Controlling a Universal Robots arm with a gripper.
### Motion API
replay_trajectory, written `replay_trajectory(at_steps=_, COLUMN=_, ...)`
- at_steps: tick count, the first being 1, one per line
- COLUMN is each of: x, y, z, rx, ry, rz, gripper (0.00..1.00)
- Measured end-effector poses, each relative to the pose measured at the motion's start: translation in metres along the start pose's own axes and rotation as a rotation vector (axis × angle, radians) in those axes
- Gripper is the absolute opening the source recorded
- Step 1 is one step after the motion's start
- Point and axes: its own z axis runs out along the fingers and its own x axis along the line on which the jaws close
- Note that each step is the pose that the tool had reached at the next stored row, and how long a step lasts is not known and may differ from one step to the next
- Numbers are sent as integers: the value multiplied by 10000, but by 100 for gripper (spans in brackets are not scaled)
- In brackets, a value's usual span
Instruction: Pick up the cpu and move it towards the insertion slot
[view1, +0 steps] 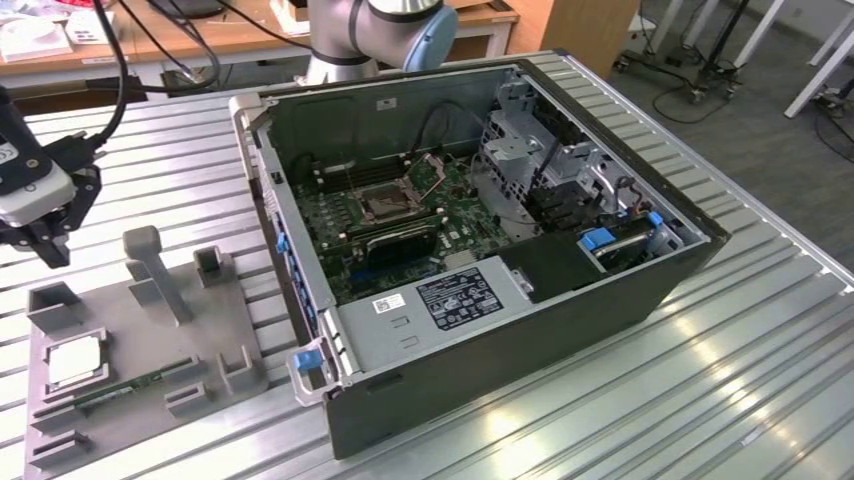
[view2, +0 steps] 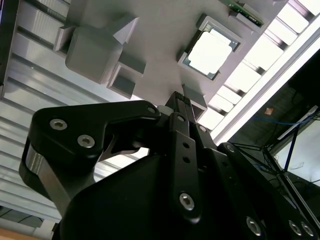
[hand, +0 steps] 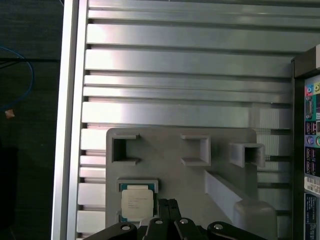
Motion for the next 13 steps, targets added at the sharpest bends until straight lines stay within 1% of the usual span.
replay_trajectory(at_steps=13, x=111, y=1, z=24, rx=0, ry=1, rz=0, gripper=11)
